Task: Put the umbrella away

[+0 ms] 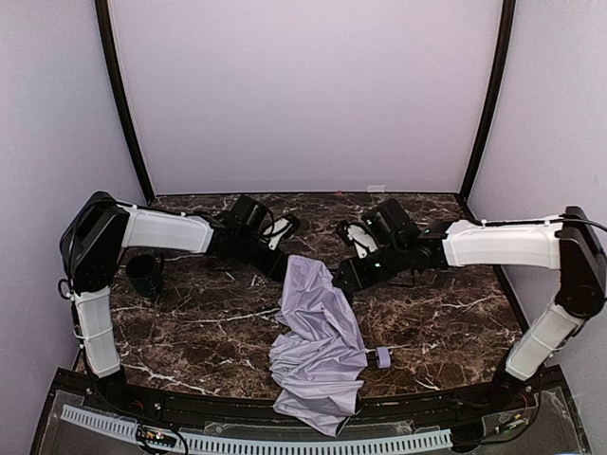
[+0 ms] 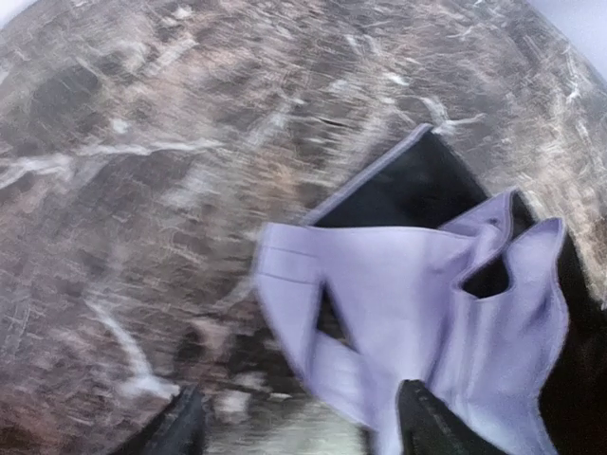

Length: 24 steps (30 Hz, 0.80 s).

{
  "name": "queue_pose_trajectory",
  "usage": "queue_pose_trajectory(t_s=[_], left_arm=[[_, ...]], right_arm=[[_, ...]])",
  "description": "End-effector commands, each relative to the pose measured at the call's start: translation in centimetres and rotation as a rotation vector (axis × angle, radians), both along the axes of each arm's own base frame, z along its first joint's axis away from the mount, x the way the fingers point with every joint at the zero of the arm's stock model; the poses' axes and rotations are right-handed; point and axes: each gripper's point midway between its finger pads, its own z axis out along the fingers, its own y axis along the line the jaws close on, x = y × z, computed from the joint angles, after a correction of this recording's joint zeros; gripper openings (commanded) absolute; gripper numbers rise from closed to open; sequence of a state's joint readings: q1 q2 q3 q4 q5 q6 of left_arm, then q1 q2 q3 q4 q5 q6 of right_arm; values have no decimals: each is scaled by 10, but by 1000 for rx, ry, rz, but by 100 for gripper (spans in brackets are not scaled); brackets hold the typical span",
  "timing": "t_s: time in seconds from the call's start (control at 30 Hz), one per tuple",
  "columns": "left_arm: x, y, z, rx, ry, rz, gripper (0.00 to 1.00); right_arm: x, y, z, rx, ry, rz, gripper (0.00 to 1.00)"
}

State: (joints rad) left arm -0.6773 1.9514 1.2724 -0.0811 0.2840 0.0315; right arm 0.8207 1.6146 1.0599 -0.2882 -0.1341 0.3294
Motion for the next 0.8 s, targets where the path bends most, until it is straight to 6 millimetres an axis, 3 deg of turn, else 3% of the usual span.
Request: queue_pose_trajectory(t_s=[0.0,0.17,0.27,0.37,0.5,0.6,0.67,0.7,0.77], left_arm=[[35,33,29,89,-112,180,79],[60,76,72,95,-191,332,89],[56,85,93,96,-212,360,90],[43,90,108,59,-209,363,95],[21,96,130,2,-224,350,99],[2,96,139,-40,-246,326,96],[-17,85,144,-71,-244,290,92],[-26,78,145,-90,-236,258,89],[-52,55,147,-129,-210,148,72]], right_arm=[[-38,-12,54,-80,-164,125,57],[-137,20,82,74,-181,433,70],[-194,35,73,68,-165,589,72],[-233,41,52,11,-121,677,74],[-263,39,17,-49,-29,735,75],[-269,33,-9,-107,15,751,74],[-270,29,-19,-134,25,760,70],[-269,28,-21,-140,23,761,60],[-266,28,-21,-149,9,755,25]])
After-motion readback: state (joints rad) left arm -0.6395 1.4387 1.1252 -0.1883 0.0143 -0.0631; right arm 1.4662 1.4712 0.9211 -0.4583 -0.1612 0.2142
